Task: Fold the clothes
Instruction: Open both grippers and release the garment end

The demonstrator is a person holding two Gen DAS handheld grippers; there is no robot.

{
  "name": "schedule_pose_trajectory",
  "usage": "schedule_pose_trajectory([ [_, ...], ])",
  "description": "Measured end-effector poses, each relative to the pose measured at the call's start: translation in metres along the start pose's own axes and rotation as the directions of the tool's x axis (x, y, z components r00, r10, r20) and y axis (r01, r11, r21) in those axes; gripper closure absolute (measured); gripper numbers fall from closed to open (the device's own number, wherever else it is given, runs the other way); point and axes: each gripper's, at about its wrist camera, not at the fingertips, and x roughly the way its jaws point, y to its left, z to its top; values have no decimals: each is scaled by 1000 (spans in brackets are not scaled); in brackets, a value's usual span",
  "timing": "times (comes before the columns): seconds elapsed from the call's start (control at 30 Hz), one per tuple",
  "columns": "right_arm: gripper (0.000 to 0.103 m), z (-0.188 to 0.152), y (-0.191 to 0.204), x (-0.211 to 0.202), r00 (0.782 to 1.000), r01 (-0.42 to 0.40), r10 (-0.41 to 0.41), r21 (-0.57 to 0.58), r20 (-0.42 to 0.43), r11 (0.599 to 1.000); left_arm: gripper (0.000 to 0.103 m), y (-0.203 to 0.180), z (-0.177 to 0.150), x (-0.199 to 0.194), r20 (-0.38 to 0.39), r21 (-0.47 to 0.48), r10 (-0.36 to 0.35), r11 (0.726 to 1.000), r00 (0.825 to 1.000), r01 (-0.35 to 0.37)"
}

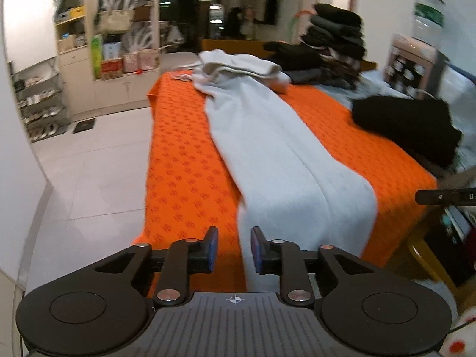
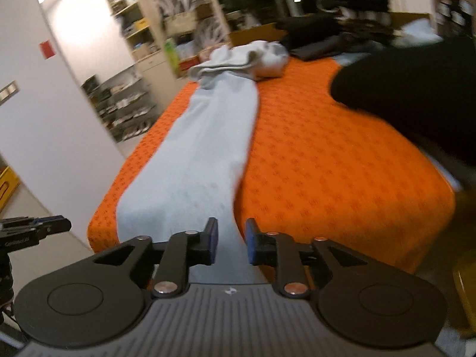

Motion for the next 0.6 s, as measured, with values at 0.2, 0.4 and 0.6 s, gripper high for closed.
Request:
schedule_pose_trajectory([
  [0.2, 66, -40, 8, -22, 999, 50, -50, 28, 10, 998, 60, -2, -10, -12, 4, 28, -54, 998, 999, 54],
  [0.4, 59, -17, 21, -28, 999, 47, -47, -19, 16, 999, 50, 3, -2, -19, 10, 2, -79, 997, 997, 79],
  [0.6, 51, 38, 27, -18, 999, 27, -24, -76, 37, 997, 41, 8, 25, -1, 39, -14, -70, 997, 997, 70],
])
